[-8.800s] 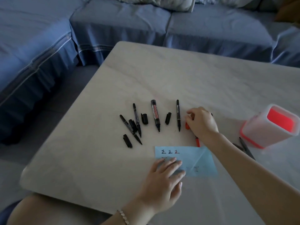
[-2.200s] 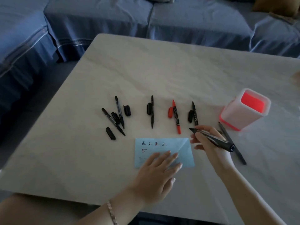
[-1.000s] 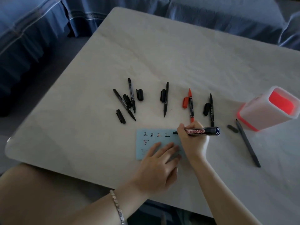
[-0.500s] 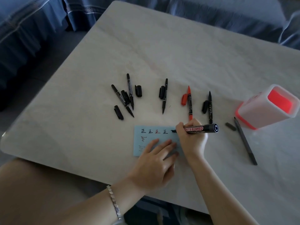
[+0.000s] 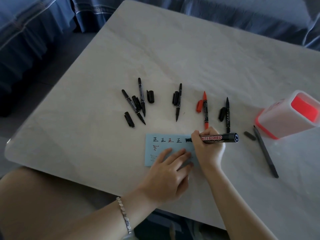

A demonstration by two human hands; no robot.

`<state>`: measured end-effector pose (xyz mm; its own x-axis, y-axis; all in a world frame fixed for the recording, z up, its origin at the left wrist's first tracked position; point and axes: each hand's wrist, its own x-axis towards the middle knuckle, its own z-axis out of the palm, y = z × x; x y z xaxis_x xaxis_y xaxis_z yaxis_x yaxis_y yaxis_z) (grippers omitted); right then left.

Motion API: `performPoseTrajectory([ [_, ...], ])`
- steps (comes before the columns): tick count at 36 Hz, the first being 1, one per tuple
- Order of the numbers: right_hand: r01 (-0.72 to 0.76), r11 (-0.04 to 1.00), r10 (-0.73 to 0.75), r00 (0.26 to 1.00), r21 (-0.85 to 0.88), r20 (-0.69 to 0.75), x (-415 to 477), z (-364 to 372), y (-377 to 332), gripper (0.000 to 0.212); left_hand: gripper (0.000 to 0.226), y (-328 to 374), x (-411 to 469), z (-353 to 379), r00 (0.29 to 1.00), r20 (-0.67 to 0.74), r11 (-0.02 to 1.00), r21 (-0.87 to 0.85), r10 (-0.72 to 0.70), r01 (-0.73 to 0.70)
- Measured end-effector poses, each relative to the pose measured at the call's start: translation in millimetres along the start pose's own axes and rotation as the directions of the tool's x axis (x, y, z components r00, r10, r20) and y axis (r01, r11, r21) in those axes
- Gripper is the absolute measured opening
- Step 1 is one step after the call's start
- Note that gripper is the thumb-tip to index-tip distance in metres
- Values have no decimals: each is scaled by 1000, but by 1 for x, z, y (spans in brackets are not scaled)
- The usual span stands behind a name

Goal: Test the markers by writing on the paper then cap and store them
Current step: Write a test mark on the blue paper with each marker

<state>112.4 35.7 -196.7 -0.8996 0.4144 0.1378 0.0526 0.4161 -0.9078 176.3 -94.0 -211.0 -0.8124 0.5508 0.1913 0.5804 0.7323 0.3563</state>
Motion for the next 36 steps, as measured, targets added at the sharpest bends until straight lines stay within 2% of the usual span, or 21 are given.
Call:
performPoseTrajectory([
  [12,3,1000,-2,999,-15,50,-3,0,0,44,34,-1,0,1,1000,6,1000,-1,-8,8],
  [21,-48,995,41,996,-85,-85,-2,-1,1,41,33,0,0,1,1000,-18,1000,-2,-5,5],
  [26,-88,994,95,989,61,-117,-2,-2,-2,32,33,0,-1,2,999,-38,1000,-3,3,-4],
  [32,-252,945,284,948,206,-143,5,-11,-15,36,34,-2,-1,3,998,-28,995,83,50,-48],
  [34,-272,950,289,952,154,-102,14,-20,-22,36,32,-1,-1,0,999,-17,995,89,42,-40],
  [36,-277,961,277,961,-16,2,28,-31,-31,32,32,0,-2,-3,999,10,994,109,30,-31],
])
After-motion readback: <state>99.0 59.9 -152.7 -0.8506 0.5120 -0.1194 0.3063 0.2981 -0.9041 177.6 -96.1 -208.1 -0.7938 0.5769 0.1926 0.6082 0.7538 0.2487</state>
